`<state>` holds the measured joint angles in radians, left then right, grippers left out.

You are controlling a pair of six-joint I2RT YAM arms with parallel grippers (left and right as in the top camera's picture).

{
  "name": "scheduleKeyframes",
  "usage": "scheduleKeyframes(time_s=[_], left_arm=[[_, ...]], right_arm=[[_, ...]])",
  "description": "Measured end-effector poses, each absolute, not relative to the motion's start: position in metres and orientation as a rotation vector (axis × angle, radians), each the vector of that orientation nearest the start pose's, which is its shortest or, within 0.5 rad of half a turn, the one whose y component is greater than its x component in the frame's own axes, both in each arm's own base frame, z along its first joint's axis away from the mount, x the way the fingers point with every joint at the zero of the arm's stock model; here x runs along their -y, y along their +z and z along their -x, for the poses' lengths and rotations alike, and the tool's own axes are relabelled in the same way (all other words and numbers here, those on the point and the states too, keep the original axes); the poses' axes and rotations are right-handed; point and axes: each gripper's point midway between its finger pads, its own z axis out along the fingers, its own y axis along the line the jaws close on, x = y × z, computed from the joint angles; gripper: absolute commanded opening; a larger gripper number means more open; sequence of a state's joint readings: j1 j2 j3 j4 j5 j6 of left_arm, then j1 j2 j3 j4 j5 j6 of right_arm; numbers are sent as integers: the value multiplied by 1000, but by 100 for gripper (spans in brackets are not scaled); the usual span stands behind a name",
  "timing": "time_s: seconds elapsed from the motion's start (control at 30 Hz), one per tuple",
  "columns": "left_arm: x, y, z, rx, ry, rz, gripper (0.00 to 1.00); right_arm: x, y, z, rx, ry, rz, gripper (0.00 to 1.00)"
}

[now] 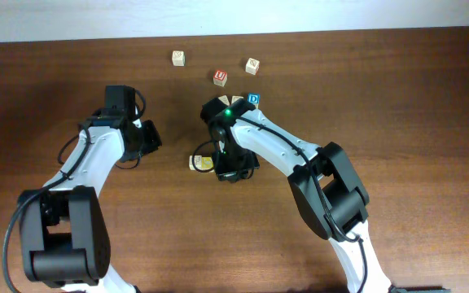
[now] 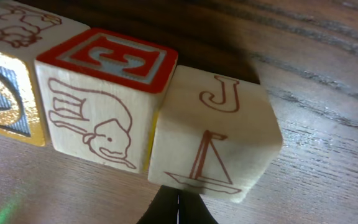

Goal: Rotate 4 blocks

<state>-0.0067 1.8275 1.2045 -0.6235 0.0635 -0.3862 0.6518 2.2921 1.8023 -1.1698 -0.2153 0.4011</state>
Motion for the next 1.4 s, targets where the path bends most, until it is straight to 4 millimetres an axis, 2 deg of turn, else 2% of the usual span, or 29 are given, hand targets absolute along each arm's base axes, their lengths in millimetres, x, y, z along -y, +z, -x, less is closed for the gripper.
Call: scheduleKeyframes(time_s=[0.67, 0.87, 0.97, 1.03, 1.07, 1.13, 1.23, 1.3, 1.33, 1.4], left_arm=[[14, 42, -399, -2782, -179, 520, 22], [15, 41, -396, -2795, -177, 517, 19], [18, 41, -395, -2801, -178, 507, 19], [33, 41, -395, -2814, -222, 424, 23], [42, 42, -396, -2819, -244, 364, 26], [58, 43, -397, -2818, -268, 270, 31], [83, 47, -399, -2803, -300, 149, 37], [96, 56, -407, -2772, -316, 97, 38], [101, 61, -411, -2755, -322, 80, 38], [111, 69, -417, -2730, -332, 49, 34]], right_arm=[[-287, 8, -315, -3266, 259, 395, 4], [-279, 14, -306, -3310, 220, 414, 4], [-286, 44, -318, -3214, 279, 428, 4], [-291, 71, -337, -3103, 323, 417, 4], [-288, 76, -345, -3078, 334, 395, 4], [-270, 76, -364, -3067, 335, 311, 5], [-224, 76, -396, -3055, 315, 130, 11], [-214, 77, -411, -3015, 312, 114, 15], [-215, 77, -414, -3001, 314, 121, 20], [-216, 78, -417, -2987, 313, 124, 22]])
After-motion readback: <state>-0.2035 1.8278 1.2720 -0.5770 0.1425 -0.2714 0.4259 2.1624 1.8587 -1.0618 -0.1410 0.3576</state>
